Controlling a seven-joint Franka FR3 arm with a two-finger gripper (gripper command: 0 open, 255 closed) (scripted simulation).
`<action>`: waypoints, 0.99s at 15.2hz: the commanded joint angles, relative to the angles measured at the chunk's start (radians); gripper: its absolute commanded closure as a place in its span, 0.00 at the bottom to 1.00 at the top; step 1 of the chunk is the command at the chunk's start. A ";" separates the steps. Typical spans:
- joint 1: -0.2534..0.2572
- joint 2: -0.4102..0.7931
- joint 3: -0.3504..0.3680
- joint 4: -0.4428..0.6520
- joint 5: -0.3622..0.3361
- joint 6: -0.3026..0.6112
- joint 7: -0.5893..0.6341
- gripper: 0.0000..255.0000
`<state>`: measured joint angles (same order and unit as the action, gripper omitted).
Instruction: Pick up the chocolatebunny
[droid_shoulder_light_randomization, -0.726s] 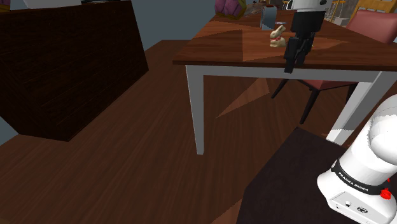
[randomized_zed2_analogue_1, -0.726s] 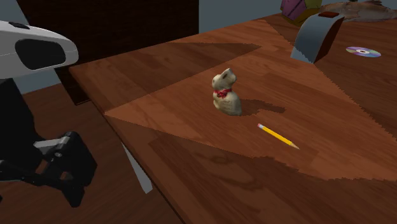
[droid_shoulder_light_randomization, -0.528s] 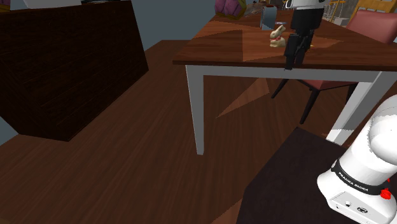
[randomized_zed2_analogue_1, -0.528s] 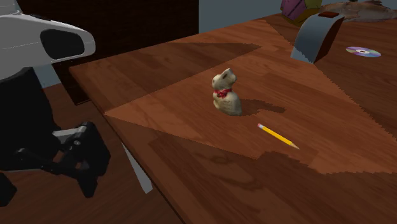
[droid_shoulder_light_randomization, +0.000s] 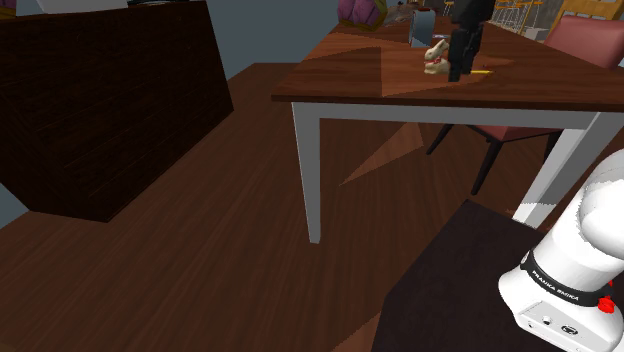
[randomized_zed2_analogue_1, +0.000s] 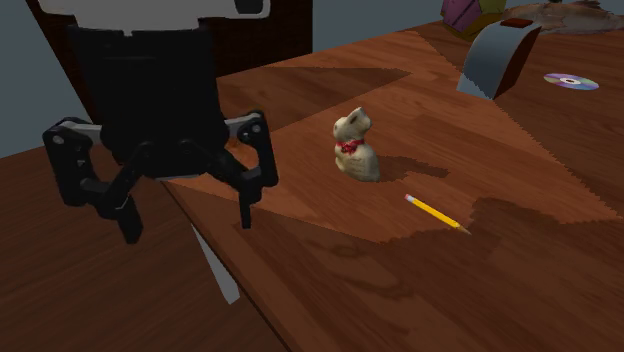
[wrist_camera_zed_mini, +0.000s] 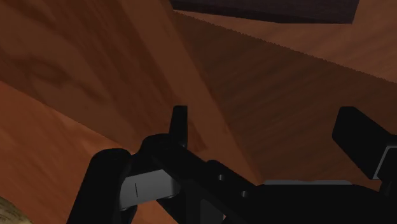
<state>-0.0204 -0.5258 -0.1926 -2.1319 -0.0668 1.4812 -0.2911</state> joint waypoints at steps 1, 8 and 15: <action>-0.002 0.065 -0.033 0.074 -0.020 -0.019 -0.063 0.00; -0.011 0.332 -0.134 0.387 -0.043 -0.095 -0.277 0.00; -0.071 0.670 -0.211 0.820 0.002 -0.223 -0.510 0.00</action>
<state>-0.0800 0.0926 -0.3951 -1.3801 -0.0734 1.2813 -0.7652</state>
